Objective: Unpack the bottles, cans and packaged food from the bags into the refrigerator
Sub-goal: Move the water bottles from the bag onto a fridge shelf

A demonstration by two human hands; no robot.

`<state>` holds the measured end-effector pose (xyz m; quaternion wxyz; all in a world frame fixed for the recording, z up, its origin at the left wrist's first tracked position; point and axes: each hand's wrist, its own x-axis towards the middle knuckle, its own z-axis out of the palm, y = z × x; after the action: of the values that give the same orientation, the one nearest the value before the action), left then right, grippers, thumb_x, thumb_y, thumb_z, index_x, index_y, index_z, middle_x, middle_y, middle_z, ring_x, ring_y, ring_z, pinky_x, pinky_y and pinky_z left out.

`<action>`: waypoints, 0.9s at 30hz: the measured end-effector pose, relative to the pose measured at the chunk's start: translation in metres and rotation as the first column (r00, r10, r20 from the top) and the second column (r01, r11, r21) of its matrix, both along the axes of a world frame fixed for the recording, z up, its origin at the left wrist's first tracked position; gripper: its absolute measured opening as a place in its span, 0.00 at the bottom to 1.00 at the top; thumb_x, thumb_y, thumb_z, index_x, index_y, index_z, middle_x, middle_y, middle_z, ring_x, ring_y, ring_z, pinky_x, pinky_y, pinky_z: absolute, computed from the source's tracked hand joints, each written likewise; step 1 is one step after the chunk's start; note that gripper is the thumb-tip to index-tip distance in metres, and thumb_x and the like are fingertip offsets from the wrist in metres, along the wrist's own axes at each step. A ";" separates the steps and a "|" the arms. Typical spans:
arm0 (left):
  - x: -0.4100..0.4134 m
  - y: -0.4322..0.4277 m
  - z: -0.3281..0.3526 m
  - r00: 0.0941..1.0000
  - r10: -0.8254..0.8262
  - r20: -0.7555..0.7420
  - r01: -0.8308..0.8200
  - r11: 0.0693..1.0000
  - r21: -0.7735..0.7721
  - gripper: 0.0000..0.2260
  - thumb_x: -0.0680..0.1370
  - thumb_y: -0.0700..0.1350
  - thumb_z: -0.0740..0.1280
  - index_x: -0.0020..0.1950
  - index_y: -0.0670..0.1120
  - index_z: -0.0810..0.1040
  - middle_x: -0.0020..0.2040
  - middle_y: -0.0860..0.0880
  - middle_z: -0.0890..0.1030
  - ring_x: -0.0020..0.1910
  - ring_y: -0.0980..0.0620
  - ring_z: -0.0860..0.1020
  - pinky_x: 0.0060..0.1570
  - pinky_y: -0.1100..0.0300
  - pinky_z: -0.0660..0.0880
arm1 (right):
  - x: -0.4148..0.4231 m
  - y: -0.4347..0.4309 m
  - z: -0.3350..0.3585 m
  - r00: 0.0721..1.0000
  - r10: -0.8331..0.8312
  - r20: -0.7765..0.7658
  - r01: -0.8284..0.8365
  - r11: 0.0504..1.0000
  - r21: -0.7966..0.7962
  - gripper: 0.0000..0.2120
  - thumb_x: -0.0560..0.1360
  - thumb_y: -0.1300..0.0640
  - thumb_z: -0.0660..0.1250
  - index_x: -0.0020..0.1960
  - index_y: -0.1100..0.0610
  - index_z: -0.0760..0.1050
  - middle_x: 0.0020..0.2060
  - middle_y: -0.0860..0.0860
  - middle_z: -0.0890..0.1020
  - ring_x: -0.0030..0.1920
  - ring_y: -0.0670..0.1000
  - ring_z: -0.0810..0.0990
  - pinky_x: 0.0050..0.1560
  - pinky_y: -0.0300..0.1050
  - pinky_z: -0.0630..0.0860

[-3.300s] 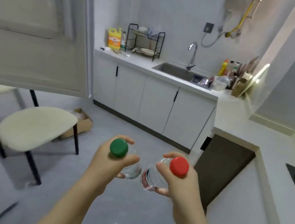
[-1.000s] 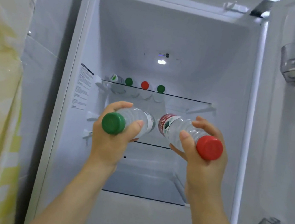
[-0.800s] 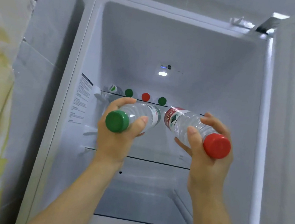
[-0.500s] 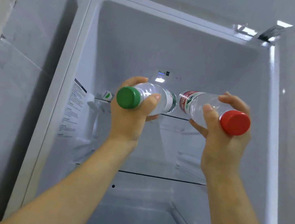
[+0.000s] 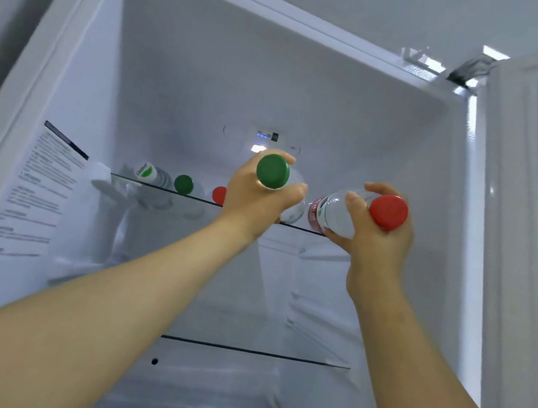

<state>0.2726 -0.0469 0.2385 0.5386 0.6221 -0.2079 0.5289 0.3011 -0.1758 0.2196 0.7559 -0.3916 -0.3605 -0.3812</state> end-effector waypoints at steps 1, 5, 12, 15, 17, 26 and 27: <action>0.004 -0.003 0.001 0.999 0.044 -0.001 -0.044 0.998 0.049 0.13 0.64 0.46 0.71 0.46 0.54 0.77 0.38 0.62 0.74 0.42 0.56 0.74 0.48 0.44 0.79 | 0.003 0.000 0.002 1.000 -0.003 -0.003 0.003 1.000 -0.016 0.13 0.71 0.65 0.69 0.41 0.48 0.73 0.41 0.46 0.73 0.41 0.46 0.76 0.42 0.57 0.82; 0.020 -0.006 0.011 0.981 0.195 -0.017 -0.190 0.968 0.162 0.12 0.70 0.41 0.70 0.52 0.42 0.75 0.37 0.56 0.71 0.41 0.51 0.71 0.48 0.43 0.78 | 0.020 0.003 0.015 0.998 -0.064 -0.025 0.060 0.992 -0.114 0.11 0.70 0.62 0.71 0.40 0.47 0.73 0.37 0.43 0.74 0.39 0.45 0.75 0.44 0.63 0.80; 0.043 -0.002 0.021 0.816 0.578 -0.017 -0.513 0.737 0.440 0.15 0.71 0.57 0.68 0.54 0.53 0.74 0.48 0.53 0.77 0.47 0.50 0.74 0.41 0.58 0.70 | 0.050 0.000 0.028 0.978 -0.209 -0.018 0.196 0.939 -0.281 0.10 0.69 0.57 0.71 0.40 0.44 0.73 0.35 0.38 0.75 0.41 0.45 0.76 0.53 0.57 0.77; 0.053 0.000 0.026 0.725 0.685 0.063 -0.626 0.620 0.473 0.15 0.71 0.59 0.67 0.54 0.55 0.74 0.47 0.54 0.76 0.44 0.51 0.72 0.37 0.60 0.64 | 0.061 -0.001 0.027 0.969 -0.249 0.008 0.239 0.920 -0.312 0.09 0.70 0.58 0.71 0.45 0.47 0.73 0.34 0.41 0.73 0.38 0.44 0.73 0.46 0.44 0.74; 0.060 0.002 0.027 0.712 0.700 0.063 -0.629 0.595 0.500 0.16 0.71 0.58 0.67 0.55 0.54 0.74 0.47 0.53 0.77 0.44 0.50 0.72 0.38 0.60 0.65 | 0.068 -0.002 0.028 0.964 -0.265 0.013 0.254 0.909 -0.330 0.09 0.70 0.58 0.70 0.47 0.49 0.74 0.34 0.41 0.73 0.37 0.42 0.73 0.43 0.36 0.70; 0.083 0.013 0.038 0.711 0.699 -0.076 -0.488 0.568 0.663 0.21 0.70 0.59 0.70 0.59 0.54 0.71 0.49 0.54 0.75 0.49 0.50 0.69 0.66 0.43 0.60 | 0.097 -0.002 0.033 0.953 -0.304 0.010 0.268 0.824 -0.499 0.10 0.71 0.56 0.70 0.49 0.47 0.73 0.36 0.40 0.74 0.38 0.40 0.73 0.38 0.33 0.69; 0.084 0.014 0.039 0.714 0.695 -0.087 -0.473 0.570 0.672 0.23 0.69 0.60 0.71 0.59 0.54 0.71 0.49 0.54 0.75 0.50 0.50 0.68 0.68 0.41 0.57 | 0.099 -0.003 0.035 0.948 -0.319 0.020 0.281 0.802 -0.527 0.11 0.71 0.56 0.70 0.50 0.47 0.73 0.36 0.40 0.74 0.38 0.40 0.73 0.38 0.33 0.68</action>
<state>0.3565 -0.0326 0.2777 0.1277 0.8741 -0.0472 0.4662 0.4005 -0.1789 0.2545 0.5628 -0.6474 -0.3574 -0.3694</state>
